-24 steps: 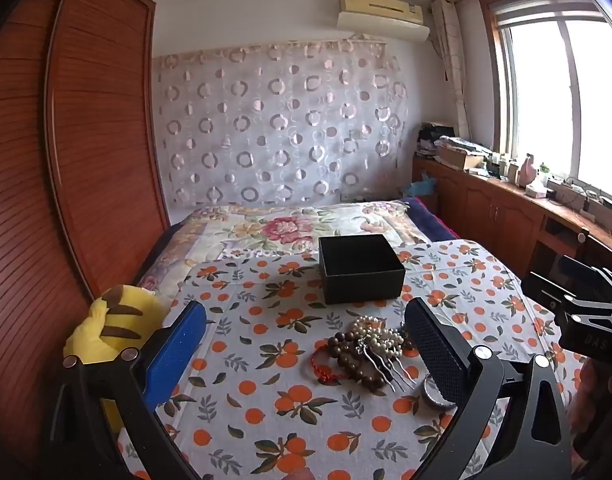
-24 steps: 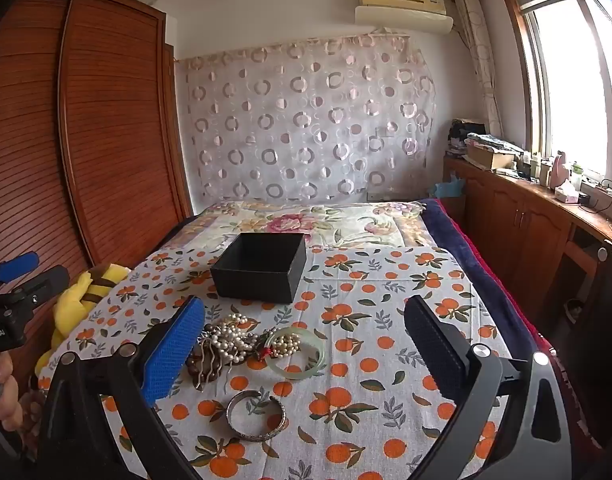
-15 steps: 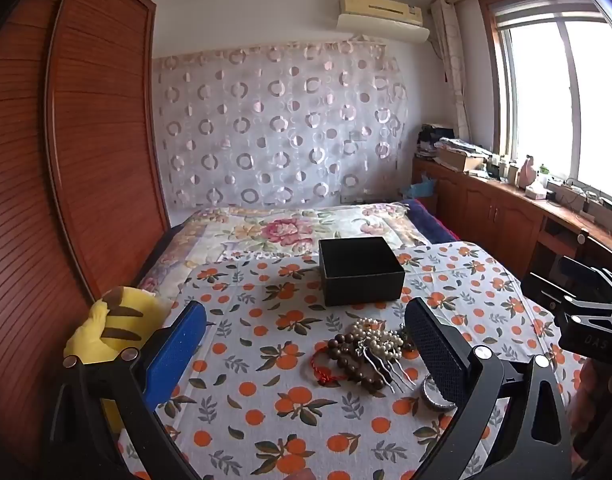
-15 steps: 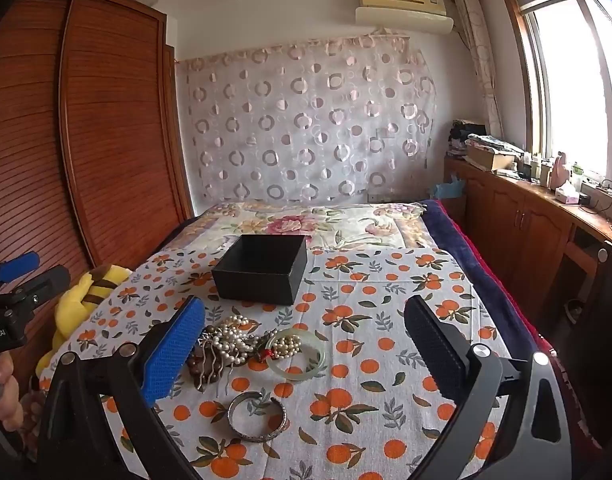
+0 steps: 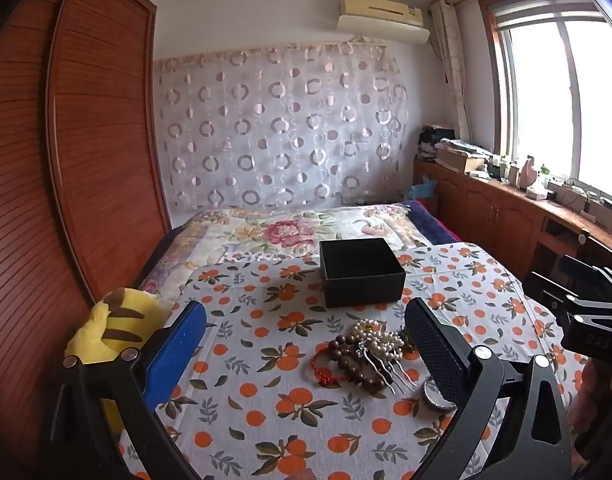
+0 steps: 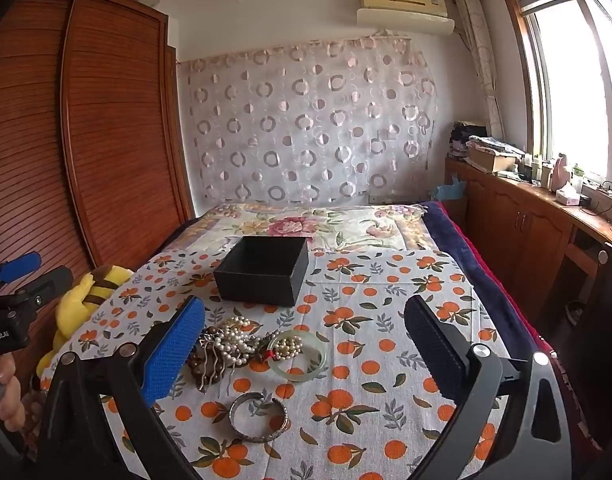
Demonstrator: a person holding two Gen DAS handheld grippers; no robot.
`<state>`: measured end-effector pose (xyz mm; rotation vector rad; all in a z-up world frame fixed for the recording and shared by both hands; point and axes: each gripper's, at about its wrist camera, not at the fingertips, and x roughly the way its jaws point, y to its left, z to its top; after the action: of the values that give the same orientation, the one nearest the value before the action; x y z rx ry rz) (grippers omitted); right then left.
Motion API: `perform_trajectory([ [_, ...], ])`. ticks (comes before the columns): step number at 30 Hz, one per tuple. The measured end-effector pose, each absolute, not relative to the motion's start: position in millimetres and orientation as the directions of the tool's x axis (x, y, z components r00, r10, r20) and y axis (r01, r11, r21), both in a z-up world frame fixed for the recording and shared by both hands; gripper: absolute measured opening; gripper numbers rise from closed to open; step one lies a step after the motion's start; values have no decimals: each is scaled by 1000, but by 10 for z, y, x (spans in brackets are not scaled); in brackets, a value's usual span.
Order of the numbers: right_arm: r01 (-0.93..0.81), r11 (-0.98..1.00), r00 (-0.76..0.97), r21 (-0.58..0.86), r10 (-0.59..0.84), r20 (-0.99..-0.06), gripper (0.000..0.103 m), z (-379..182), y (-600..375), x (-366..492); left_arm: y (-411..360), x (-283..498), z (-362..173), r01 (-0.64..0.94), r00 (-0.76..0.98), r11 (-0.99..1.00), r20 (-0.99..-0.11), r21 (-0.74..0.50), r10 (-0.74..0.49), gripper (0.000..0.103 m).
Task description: Organize jewelry
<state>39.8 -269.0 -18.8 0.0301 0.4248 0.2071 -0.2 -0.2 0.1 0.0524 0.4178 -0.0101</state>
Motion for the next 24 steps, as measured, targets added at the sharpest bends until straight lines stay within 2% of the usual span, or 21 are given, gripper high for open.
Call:
perform_trajectory([
  [24,-195,978,891,73,208,-404,101,-188,-2686,395,-4,-1,0,20,917,998,-399,52,3,97],
])
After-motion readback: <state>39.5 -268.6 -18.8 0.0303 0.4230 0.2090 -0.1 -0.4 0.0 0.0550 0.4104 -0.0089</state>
